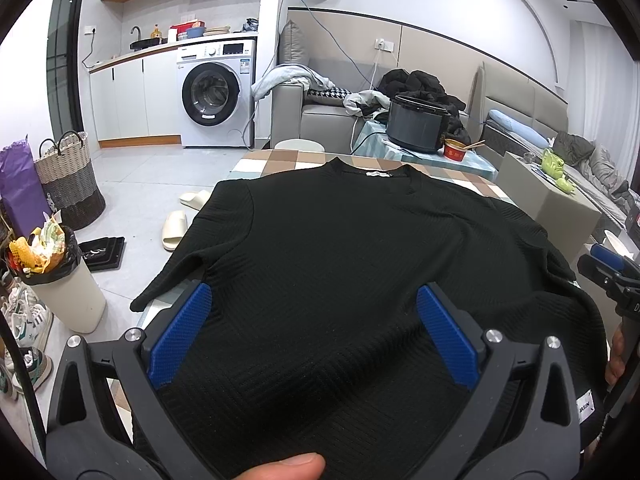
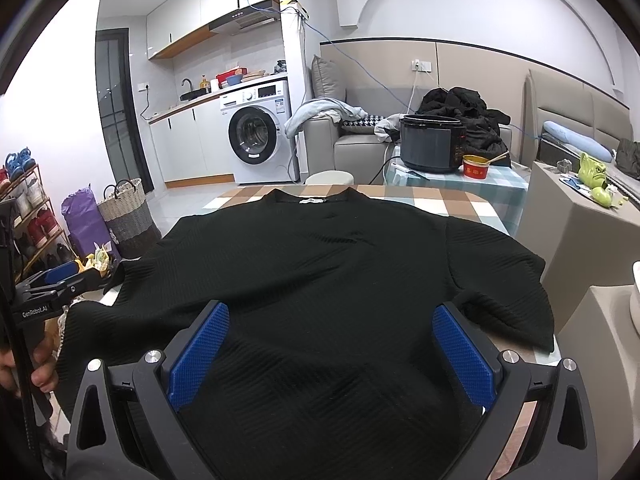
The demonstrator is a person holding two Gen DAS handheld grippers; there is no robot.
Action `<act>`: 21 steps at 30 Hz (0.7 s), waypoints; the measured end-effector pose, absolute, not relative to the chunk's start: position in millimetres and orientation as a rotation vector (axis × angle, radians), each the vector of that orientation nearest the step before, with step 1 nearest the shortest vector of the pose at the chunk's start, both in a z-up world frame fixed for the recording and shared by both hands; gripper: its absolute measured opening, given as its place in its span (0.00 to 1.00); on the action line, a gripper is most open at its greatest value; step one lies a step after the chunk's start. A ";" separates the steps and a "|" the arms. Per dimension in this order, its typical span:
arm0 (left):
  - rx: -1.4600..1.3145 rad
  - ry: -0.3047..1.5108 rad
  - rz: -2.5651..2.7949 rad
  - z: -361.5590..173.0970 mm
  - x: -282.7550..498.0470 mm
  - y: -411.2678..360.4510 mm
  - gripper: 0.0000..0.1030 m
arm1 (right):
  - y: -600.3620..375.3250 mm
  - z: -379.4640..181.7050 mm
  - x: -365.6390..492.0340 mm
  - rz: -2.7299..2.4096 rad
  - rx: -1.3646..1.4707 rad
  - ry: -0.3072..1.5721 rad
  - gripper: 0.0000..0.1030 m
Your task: Fold small clothes
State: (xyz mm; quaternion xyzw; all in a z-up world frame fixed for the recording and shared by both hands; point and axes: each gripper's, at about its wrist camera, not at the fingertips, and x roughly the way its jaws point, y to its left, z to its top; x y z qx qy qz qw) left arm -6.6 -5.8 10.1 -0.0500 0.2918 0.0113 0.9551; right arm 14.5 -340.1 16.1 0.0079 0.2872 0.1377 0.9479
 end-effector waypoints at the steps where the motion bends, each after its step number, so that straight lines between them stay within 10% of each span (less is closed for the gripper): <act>1: -0.102 0.592 0.022 9.6 -6.2 -5.9 0.99 | -339.9 16.0 14.3 0.280 0.016 0.584 1.00; 21: -0.099 0.584 0.022 14.2 -11.0 -6.6 0.99 | -340.6 17.8 13.5 0.275 0.018 0.584 1.00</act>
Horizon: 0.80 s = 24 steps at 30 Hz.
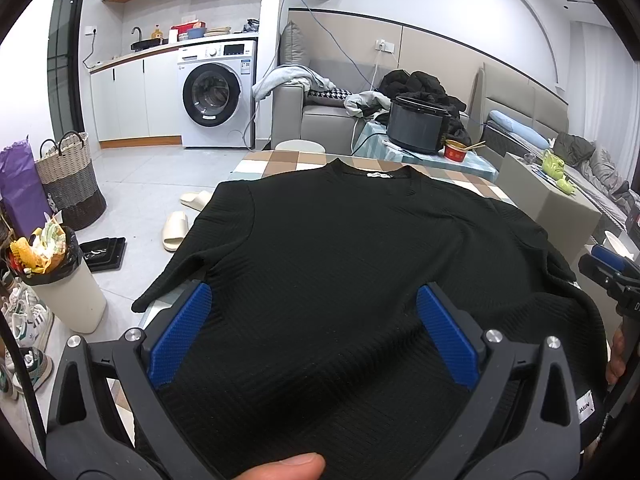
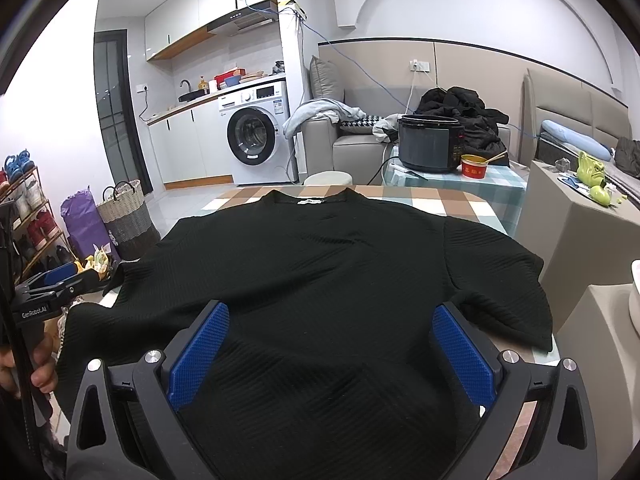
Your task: Fold small clothes
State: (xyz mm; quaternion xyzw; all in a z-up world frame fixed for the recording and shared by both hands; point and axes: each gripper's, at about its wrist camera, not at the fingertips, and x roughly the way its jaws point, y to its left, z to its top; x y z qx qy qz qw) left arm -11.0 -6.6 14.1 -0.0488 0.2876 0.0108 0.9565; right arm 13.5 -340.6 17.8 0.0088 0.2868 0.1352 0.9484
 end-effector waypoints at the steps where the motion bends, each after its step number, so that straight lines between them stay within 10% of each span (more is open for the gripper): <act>1: -0.101 0.583 0.022 13.7 -11.0 -6.6 0.99 | -340.6 17.7 13.6 0.276 0.017 0.584 1.00; 24: -0.098 0.624 0.028 -1.5 2.3 -7.8 0.99 | -347.3 14.2 18.5 0.268 0.034 0.604 1.00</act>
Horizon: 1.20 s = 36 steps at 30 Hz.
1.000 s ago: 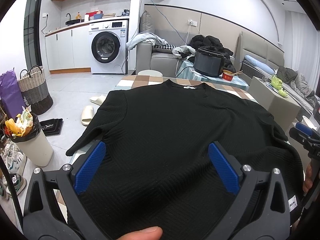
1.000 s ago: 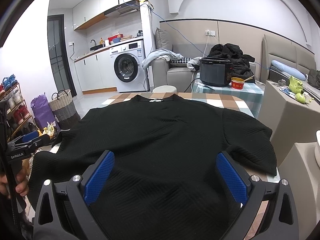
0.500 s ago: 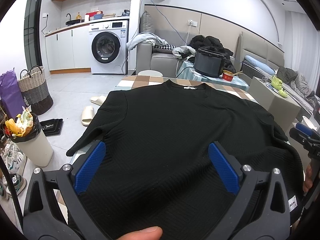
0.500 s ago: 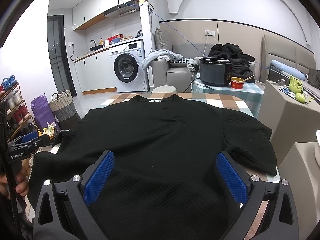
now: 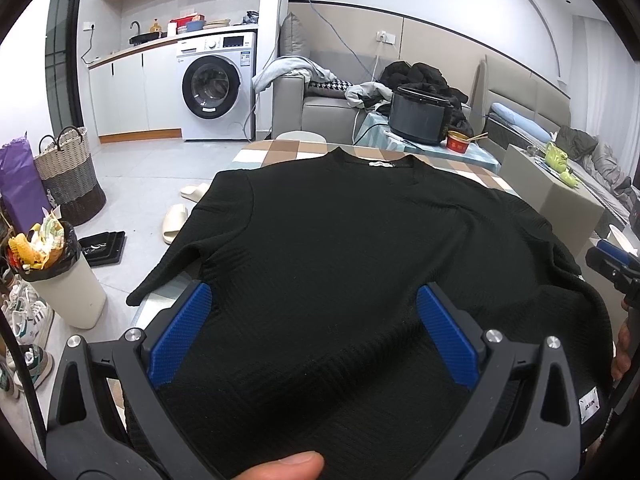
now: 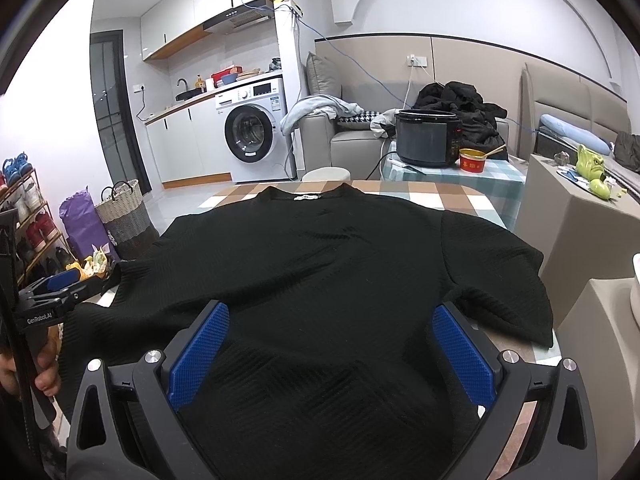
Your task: Fold small clothes
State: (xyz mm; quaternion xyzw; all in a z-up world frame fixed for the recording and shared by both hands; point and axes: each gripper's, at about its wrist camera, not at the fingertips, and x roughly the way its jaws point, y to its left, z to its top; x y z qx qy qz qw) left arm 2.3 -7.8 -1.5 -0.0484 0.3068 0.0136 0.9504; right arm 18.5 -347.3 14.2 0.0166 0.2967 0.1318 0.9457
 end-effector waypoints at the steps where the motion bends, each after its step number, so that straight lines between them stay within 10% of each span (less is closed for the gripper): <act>1: -0.103 0.627 0.024 -2.4 3.4 -7.4 0.99 | -348.5 13.4 19.7 0.268 0.038 0.609 1.00; 30: -0.096 0.686 0.041 3.9 76.1 -3.7 0.99 | -476.6 -8.8 59.0 0.034 0.455 0.802 1.00; 36: -0.150 0.708 0.042 -0.8 98.2 12.0 0.98 | -520.2 -36.6 75.2 -0.023 0.655 0.877 0.84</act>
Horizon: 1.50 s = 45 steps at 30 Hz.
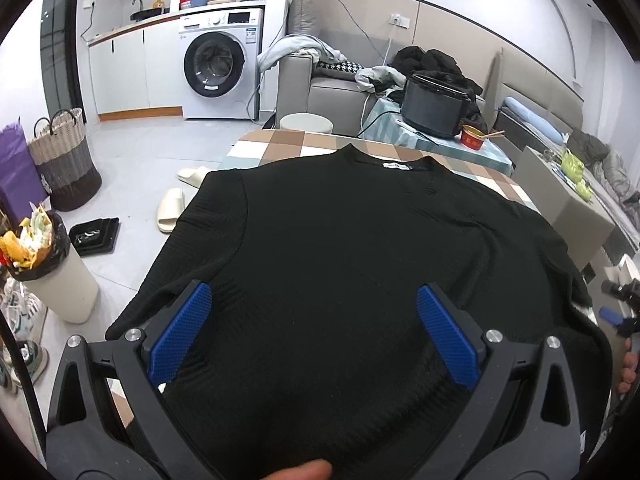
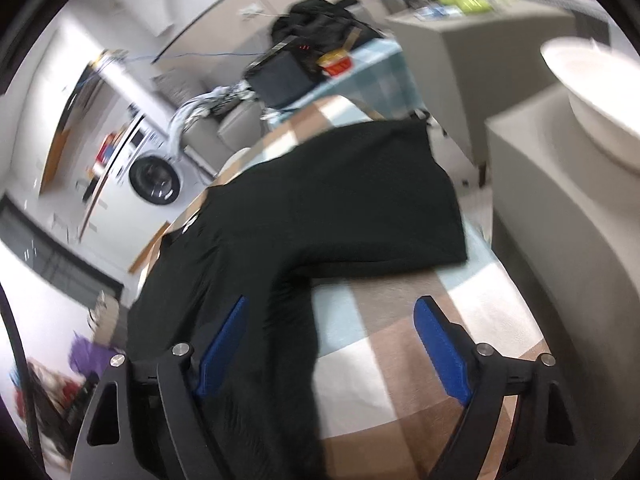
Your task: Fold small clothes
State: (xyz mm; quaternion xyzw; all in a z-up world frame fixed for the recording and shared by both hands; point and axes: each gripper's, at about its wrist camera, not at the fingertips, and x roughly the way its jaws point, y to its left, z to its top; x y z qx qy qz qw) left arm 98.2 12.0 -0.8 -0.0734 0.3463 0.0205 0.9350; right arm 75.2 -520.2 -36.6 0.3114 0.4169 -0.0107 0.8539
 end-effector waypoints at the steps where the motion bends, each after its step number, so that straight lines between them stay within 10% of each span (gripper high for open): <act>1: -0.156 0.704 0.046 -1.2 100.5 15.1 0.97 | -527.4 -42.1 78.3 -0.040 0.684 0.893 0.84; 13: -0.170 0.734 0.096 -17.5 114.1 35.9 0.89 | -564.9 -64.7 103.3 -0.118 0.844 0.916 0.75; 18: -0.164 0.740 0.089 -20.9 118.0 33.3 0.89 | -562.4 -65.3 127.1 -0.212 0.759 0.968 0.22; 21: -0.158 0.737 0.079 -21.2 119.5 28.9 0.89 | -564.1 -62.2 135.5 -0.249 0.716 0.953 0.14; 32: -0.153 0.713 0.073 -14.2 113.0 28.5 0.89 | -502.0 20.4 169.8 0.144 0.432 0.667 0.13; 37: -0.169 0.705 0.092 -11.5 102.6 36.8 0.89 | -399.3 17.0 198.4 0.497 0.199 0.851 0.14; 41: -0.190 0.713 0.119 -13.4 97.0 46.1 0.89 | -363.3 -15.8 201.6 0.546 0.092 1.021 0.42; 45: -0.234 0.724 0.167 -16.7 93.0 66.6 0.89 | -379.5 -23.1 205.7 0.491 0.158 1.018 0.43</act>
